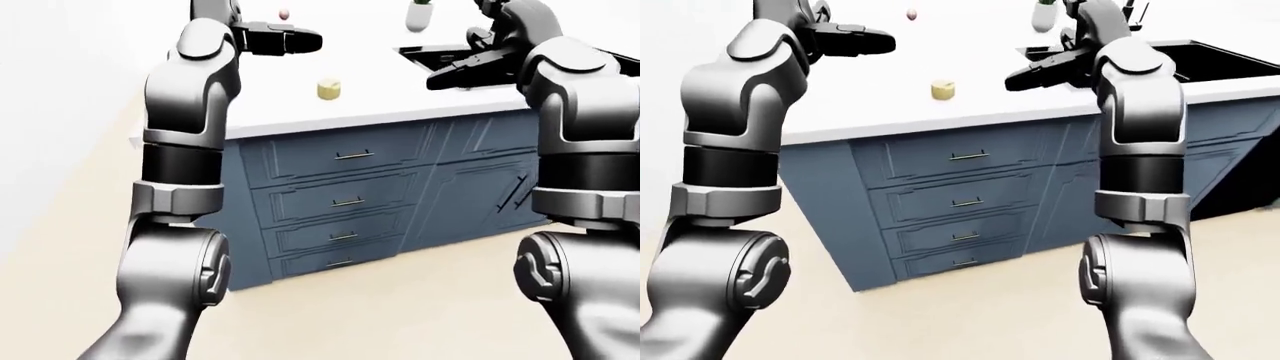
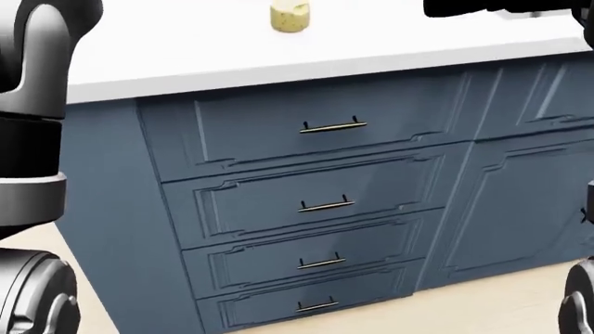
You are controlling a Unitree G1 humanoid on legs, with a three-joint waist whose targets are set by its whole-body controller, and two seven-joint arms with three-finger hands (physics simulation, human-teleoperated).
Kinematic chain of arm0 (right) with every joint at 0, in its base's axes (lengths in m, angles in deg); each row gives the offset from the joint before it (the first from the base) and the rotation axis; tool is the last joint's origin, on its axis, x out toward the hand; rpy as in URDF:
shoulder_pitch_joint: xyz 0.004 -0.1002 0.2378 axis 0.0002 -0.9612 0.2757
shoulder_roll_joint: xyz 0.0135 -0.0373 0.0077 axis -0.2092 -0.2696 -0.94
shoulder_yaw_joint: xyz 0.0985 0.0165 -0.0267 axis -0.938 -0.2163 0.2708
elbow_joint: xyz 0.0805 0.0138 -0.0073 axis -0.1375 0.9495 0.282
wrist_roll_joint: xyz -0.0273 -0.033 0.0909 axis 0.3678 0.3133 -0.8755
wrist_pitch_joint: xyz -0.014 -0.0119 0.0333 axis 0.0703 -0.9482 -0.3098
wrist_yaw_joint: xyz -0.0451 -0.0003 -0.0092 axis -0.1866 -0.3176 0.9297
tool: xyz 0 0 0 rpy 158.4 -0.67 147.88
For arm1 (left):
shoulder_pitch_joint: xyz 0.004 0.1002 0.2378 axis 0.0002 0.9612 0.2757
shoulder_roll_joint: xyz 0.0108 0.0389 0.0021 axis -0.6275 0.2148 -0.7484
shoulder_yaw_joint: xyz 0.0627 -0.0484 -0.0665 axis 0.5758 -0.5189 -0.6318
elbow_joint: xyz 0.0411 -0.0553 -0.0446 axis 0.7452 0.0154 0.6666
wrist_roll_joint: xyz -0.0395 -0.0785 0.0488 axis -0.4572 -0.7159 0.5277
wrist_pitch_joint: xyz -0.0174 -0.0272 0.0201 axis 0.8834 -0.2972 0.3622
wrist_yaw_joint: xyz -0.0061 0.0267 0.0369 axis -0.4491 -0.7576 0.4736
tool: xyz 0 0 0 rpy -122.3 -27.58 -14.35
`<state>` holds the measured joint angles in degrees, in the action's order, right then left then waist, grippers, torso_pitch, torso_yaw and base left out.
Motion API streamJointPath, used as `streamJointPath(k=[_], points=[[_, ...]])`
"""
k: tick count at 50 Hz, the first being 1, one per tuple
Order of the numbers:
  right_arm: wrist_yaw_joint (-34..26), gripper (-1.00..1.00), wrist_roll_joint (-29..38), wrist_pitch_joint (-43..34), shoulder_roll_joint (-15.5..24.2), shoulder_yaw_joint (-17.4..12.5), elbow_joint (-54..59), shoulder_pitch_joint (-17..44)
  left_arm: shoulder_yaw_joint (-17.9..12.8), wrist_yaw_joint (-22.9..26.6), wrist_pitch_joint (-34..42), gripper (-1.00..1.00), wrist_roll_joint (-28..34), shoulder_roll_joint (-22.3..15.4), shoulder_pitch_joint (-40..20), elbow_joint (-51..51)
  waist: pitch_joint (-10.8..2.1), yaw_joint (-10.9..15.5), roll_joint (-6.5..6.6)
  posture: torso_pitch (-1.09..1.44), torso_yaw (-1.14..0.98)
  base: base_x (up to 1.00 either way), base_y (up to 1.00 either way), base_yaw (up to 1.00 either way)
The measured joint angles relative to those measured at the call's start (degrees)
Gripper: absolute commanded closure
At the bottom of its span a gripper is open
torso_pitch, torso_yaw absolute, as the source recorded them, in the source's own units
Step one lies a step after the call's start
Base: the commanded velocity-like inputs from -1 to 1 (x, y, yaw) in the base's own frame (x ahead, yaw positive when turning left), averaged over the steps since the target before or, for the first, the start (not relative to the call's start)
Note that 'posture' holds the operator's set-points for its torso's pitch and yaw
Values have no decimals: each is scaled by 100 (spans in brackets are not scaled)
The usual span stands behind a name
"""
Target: Pick up the wedge of cheese and place it on the slice of bread to prepare a simple cheese on bread dish.
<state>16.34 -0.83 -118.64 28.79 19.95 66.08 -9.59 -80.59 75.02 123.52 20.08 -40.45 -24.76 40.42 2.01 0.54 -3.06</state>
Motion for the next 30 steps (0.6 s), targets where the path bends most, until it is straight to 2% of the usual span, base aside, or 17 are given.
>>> streamJointPath(k=[3, 5, 9, 12, 13, 14, 16, 20, 24, 26, 27, 28, 30], points=[[26, -100, 35, -60, 10, -38, 132, -88, 90, 43, 58, -100, -48, 62, 46, 87, 38, -61, -1, 0, 0, 21, 2, 0], [28, -100, 44, -104, 3, -19, 178, -73, 77, 55, 96, -100, -63, 47, 48, 114, 28, -58, 74, 0, 0, 21, 2, 0], [14, -100, 25, -59, 9, -11, 123, -20, 27, 28, 72, -100, -38, 7, 1, 49, 61, -61, 322, 0, 0, 21, 2, 0], [14, -100, 21, -39, 16, -17, 90, 11, 26, 23, 36, -100, -33, -1, -38, 21, 8, -105, 613, 0, 0, 21, 2, 0], [17, -100, 19, -28, -11, -13, 63, 9, 19, 23, 26, -100, -33, -24, -39, 13, -12, -90, 630, 0, 0, 21, 2, 0], [12, -100, 10, -21, -51, 13, 46, -24, -2, 17, 19, -100, -27, -41, -8, 5, 14, -45, 552, 0, 0, 22, 2, 0], [-28, -100, -25, -48, -101, 98, 84, -55, -52, -10, 43, -100, -6, -65, 69, 60, 50, 6, 558, 0, 0, 21, 2, 0], [-55, -100, -39, -101, -68, 77, 117, -45, -46, -35, 113, -100, 5, -57, 40, 160, 10, 4, 421, 0, 0, 21, 2, 0], [-21, -100, -12, -47, -44, 39, 67, 24, -25, -14, 62, -100, -9, -61, -30, 90, 13, 38, 152, 0, 0, 21, 2, 0], [-21, -100, -10, -32, -39, 49, 56, 61, -29, -9, 42, -100, -11, -70, -78, 77, -22, 61, -68, 0, 0, 21, 2, 0], [-21, -100, -8, -20, -16, 41, 48, 65, -24, -9, 26, -100, -10, -45, -81, 48, -33, 43, -81, 0, 0, 22, 2, 0], [-15, -100, 0, -8, -2, 17, 49, 39, 4, -3, 14, -100, -15, -10, -47, 31, 7, -1, -6, 0, 0, 21, 2, 0], [-2, -100, 27, -38, 13, -19, 129, -34, 76, 30, 44, -100, -46, 40, -9, 97, 49, -46, -18, 0, 0, 21, 2, 0]])
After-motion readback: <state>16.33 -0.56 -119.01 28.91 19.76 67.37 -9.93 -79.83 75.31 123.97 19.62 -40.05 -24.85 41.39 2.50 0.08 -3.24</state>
